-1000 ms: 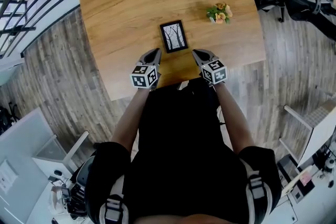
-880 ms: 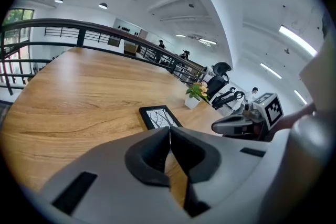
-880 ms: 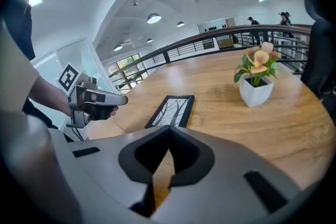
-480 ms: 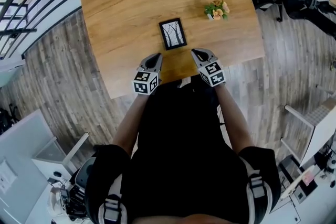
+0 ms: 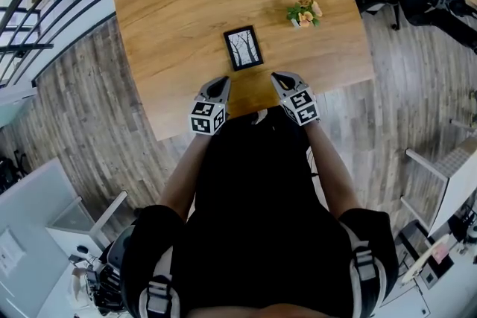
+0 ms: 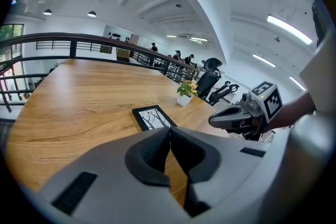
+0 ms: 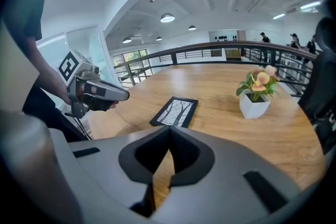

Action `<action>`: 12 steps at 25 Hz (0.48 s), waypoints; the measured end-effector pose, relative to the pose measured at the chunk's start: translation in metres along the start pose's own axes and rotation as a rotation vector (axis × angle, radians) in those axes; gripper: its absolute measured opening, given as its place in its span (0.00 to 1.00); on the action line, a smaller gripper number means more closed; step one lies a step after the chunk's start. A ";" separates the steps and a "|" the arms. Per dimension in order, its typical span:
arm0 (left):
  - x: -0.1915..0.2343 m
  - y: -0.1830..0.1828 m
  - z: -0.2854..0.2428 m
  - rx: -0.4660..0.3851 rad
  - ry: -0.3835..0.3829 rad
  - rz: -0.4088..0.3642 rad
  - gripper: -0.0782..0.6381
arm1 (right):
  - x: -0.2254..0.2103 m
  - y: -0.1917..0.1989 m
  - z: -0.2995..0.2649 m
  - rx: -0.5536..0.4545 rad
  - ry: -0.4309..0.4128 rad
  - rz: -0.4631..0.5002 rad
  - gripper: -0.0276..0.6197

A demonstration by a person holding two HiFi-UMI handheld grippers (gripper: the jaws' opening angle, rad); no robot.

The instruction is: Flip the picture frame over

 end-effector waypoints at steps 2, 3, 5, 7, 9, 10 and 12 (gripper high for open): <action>0.000 0.001 0.001 0.002 0.002 -0.003 0.14 | 0.000 0.002 -0.001 -0.005 0.004 0.005 0.05; 0.000 0.002 0.001 0.004 0.002 -0.005 0.14 | 0.000 0.002 -0.001 -0.003 0.005 0.005 0.05; -0.001 0.004 0.000 0.008 0.002 -0.003 0.14 | 0.000 0.003 0.001 0.005 0.008 -0.001 0.05; -0.002 0.005 0.000 0.010 0.004 0.002 0.14 | -0.001 0.005 0.002 0.011 0.012 -0.010 0.05; -0.003 0.006 -0.001 0.012 0.008 0.002 0.14 | -0.001 0.007 0.004 0.011 0.018 -0.013 0.05; -0.003 0.007 -0.001 0.013 0.010 0.002 0.14 | -0.001 0.007 0.004 0.008 0.020 -0.015 0.05; -0.004 0.007 -0.002 0.014 0.012 0.003 0.14 | -0.001 0.007 0.005 0.000 0.019 -0.022 0.05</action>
Point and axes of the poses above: the fingertips, and each gripper's own axes: z backward along the fingers, x to its left, y out of its underside, the point moved 3 cm from there along z, backward along the fingers, and after that the axes turned 2 degrees about z, right-handed, at the moved point
